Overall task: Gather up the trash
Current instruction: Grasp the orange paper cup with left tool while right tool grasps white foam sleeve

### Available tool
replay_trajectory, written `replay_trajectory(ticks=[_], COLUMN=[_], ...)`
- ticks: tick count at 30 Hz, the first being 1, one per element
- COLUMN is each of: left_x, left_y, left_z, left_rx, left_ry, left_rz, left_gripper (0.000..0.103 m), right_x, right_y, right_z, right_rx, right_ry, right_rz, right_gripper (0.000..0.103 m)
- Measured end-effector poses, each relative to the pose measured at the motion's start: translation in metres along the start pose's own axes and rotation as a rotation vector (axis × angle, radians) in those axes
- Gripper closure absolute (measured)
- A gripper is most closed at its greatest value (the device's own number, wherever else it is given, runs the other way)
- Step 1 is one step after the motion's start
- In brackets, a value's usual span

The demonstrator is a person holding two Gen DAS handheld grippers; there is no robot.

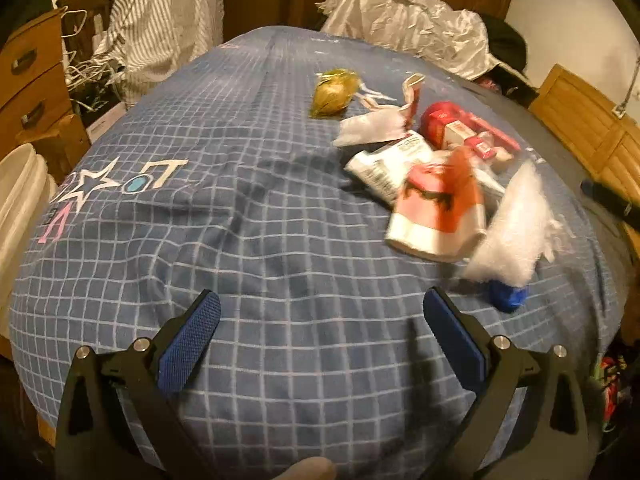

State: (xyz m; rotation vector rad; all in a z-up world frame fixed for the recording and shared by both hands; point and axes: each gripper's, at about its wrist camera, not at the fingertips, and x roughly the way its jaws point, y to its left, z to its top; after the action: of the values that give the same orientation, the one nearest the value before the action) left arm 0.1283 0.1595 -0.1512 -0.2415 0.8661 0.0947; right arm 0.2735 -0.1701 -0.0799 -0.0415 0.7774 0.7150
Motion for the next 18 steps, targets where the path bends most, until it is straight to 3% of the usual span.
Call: replay_trajectory(ticks=[5,8,11,13,18], left_x=[-0.011,0.000,0.024,0.038,0.054], left_y=[-0.023,-0.037,-0.051,-0.055,-0.058], left_z=[0.020,0.039,0.046,0.048,0.047], left_rx=[0.010,-0.007,0.000,0.006,0.013], left_ry=[-0.053,-0.050,0.000,0.039,0.059], left_rz=[-0.132,-0.207,-0.219,-0.234,-0.204], left_gripper=[0.006,0.019,0.040,0.063,0.082], right_x=[-0.016,-0.015,-0.017,-0.015,0.004], right_y=[-0.018,-0.017,-0.008,-0.003,0.009], right_z=[-0.040,-0.049,-0.050,-0.054,-0.048], right_rx=[0.120,0.209,0.284,0.331,0.418], right_ry=[0.006,-0.019,-0.043,-0.038,-0.006], right_rz=[0.074,0.148,0.226,0.277,0.354], right_gripper=[0.031,0.031,0.031,0.031,0.031])
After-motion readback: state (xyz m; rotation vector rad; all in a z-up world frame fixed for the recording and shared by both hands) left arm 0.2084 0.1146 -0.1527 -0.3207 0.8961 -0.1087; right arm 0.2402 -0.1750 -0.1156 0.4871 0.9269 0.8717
